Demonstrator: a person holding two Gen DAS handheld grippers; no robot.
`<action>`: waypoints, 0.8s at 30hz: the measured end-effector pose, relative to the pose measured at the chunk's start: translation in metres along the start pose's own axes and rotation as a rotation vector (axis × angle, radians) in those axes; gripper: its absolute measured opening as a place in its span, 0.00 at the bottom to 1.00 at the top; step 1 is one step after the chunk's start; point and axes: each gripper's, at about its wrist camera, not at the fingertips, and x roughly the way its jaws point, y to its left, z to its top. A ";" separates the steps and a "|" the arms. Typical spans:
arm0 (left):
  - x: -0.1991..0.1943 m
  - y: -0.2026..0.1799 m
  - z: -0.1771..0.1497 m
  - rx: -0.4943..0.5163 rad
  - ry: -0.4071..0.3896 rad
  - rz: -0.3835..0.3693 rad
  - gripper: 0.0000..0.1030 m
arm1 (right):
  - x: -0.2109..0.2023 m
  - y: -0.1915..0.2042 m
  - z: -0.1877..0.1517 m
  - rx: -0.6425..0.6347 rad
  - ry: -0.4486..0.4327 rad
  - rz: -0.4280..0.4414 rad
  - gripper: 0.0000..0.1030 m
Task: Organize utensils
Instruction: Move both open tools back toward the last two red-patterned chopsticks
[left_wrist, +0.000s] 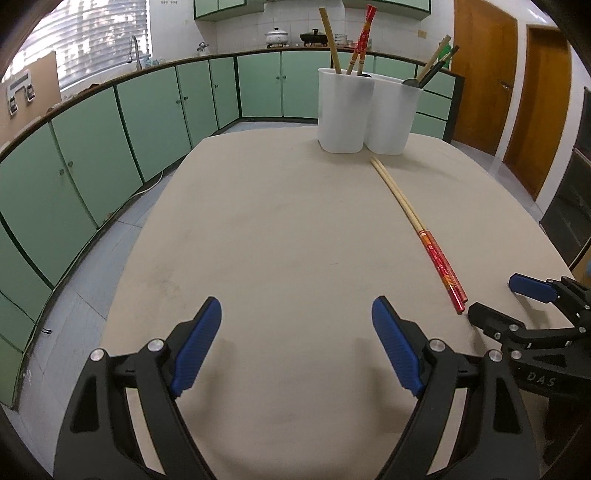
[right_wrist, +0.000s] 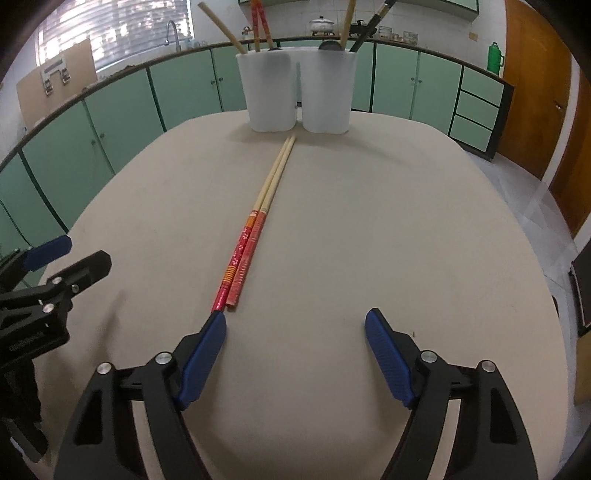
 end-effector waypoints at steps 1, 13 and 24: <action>0.000 0.000 0.000 0.000 0.000 0.000 0.79 | 0.000 0.001 0.001 -0.002 0.001 -0.003 0.74; 0.003 0.007 0.002 -0.023 0.002 0.007 0.80 | 0.002 0.013 0.004 -0.010 -0.007 0.035 0.71; 0.003 0.005 0.002 -0.022 -0.001 -0.001 0.80 | -0.001 0.005 0.002 0.016 -0.016 0.031 0.62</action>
